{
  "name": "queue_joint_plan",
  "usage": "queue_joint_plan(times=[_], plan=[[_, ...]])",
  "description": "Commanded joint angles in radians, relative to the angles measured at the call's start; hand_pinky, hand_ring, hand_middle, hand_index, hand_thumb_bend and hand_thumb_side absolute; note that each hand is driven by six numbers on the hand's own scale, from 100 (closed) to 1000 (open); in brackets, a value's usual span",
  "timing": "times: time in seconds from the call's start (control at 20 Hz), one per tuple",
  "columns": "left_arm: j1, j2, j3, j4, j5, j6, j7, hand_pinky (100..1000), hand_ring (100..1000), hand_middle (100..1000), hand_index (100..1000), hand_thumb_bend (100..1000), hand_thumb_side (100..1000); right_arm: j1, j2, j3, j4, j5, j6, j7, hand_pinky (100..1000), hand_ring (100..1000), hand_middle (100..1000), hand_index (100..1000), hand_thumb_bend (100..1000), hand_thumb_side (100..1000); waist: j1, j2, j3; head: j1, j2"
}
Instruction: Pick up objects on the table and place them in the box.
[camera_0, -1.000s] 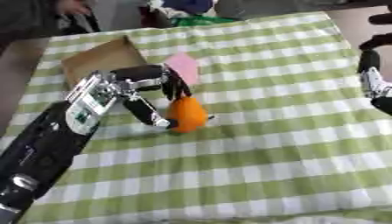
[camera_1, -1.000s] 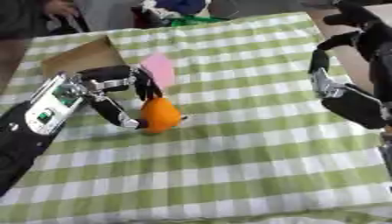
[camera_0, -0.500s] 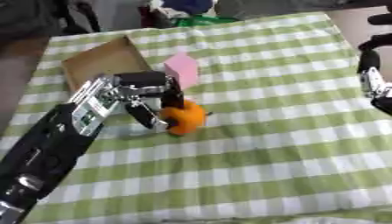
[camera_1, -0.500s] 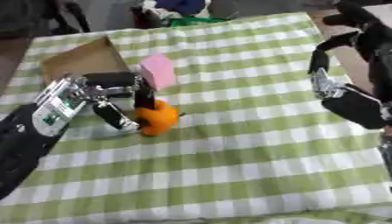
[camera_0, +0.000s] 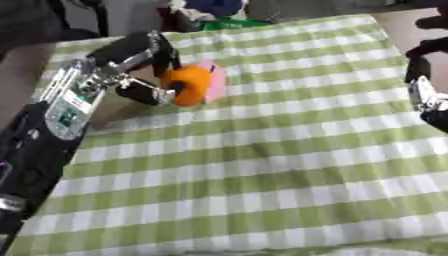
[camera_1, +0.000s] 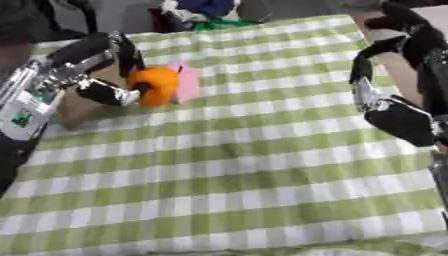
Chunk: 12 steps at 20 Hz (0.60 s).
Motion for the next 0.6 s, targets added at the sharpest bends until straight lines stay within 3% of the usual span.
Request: queue_joint_plan(times=[0.05, 0.35, 0.6], plan=[[-0.015, 0.047, 0.085, 0.017, -0.049, 0.061, 0.065, 442, 358, 275, 528, 223, 100, -0.007, -0.016, -0.005, -0.015, -0.004, -0.003, 0.000, 822, 649, 794, 959, 100, 345, -0.006, -0.017, 0.003, -0.005, 0.005], [-0.002, 0.038, 0.199, 0.182, -0.142, 0.204, 0.181, 410, 354, 271, 529, 250, 100, -0.005, -0.015, -0.005, -0.015, -0.004, -0.003, 0.001, 823, 650, 794, 959, 100, 347, -0.010, -0.015, 0.009, -0.010, 0.005], [-0.005, 0.033, 0.240, 0.314, -0.187, 0.294, 0.263, 418, 363, 283, 536, 259, 100, -0.004, -0.014, -0.005, -0.015, -0.004, -0.004, 0.002, 823, 650, 794, 960, 100, 350, -0.010, -0.014, 0.011, -0.011, 0.005]])
